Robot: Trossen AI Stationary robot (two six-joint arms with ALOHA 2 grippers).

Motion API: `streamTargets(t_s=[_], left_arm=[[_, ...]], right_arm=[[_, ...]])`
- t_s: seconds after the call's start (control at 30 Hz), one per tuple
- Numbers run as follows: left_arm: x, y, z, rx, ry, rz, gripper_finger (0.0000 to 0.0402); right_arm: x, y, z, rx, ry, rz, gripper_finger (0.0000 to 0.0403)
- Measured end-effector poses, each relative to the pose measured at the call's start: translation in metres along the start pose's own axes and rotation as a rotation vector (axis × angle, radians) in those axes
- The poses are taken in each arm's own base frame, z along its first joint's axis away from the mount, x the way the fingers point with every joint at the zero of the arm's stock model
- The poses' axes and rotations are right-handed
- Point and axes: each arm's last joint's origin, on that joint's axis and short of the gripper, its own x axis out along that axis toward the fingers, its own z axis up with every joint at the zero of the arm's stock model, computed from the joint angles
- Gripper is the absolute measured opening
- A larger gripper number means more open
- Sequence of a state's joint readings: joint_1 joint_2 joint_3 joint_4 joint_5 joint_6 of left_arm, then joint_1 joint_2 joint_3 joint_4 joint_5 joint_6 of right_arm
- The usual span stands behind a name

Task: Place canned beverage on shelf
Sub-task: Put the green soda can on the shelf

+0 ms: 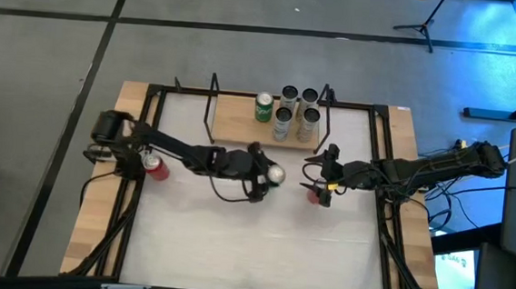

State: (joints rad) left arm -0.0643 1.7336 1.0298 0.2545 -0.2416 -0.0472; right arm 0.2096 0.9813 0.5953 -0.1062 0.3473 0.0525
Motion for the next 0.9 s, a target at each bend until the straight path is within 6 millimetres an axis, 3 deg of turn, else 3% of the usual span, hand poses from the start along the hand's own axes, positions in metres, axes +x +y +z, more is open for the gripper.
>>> streamTargets(t_s=[0.17, 0.33, 0.57, 0.9], left_arm=[[-0.035, 0.007, 0.017, 0.027, 0.035, 0.161, 0.0284], [-0.053, 0.026, 0.025, 0.006, 0.039, 0.250, 0.0285], [-0.051, 0.068, 0.010, -0.050, 0.074, 0.338, 0.0285], [-0.043, 0.115, 0.002, -0.158, -0.018, 0.251, 0.0286]], right_arm=[[0.000, 0.000, 0.000, 0.006, 0.000, 0.000, 0.0363], [0.000, 0.000, 0.000, 0.021, 0.001, 0.000, 0.0363], [0.000, 0.000, 0.000, 0.020, 0.003, 0.000, 0.0363], [0.001, 0.000, -0.001, 0.020, 0.005, -0.001, 0.0363]])
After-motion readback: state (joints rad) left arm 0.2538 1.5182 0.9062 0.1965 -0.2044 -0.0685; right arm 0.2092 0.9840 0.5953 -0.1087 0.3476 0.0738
